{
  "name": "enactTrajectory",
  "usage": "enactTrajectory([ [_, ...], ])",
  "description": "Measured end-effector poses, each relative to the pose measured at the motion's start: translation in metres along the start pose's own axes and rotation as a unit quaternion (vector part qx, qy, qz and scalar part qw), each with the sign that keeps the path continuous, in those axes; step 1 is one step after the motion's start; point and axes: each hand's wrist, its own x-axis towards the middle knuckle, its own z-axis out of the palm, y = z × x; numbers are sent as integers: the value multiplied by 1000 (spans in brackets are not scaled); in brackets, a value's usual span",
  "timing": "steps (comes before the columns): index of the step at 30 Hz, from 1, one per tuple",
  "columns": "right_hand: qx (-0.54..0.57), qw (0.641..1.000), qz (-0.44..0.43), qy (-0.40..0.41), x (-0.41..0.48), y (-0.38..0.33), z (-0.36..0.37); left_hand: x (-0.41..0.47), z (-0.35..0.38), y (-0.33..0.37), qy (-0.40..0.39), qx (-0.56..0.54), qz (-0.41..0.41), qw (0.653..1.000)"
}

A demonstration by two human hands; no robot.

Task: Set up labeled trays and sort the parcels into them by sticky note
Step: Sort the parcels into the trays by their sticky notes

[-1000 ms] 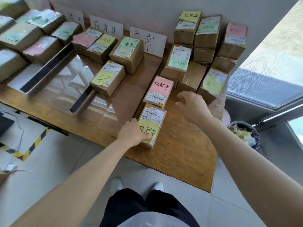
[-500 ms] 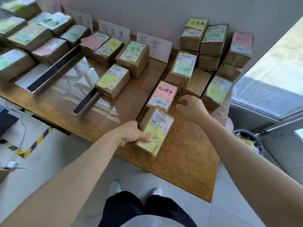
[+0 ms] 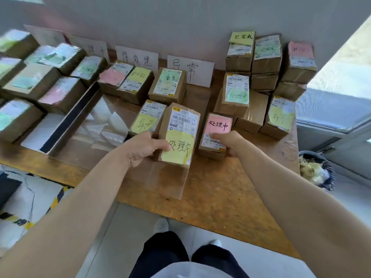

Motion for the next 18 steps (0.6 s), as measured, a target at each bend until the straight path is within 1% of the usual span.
enactTrajectory([
  [2,28,999,18,22,37,9,7,10,-15,6,-6,15,-7,1000],
  [5,73,996,59,16,2,-10,20,26,-33,15,-29,44,-3,999],
  [8,59,995,86,-8,-25,-18,23,38,-43,24,-49,71,9,996],
  [11,52,994,96,-4,-32,-15,19,46,-46,33,-79,98,11,992],
  [14,9,996,88,5,-45,-20,9,48,-43,43,-101,101,17,990],
  [18,-29,999,28,2,-61,-38,-8,39,-41,57,-107,97,35,989],
])
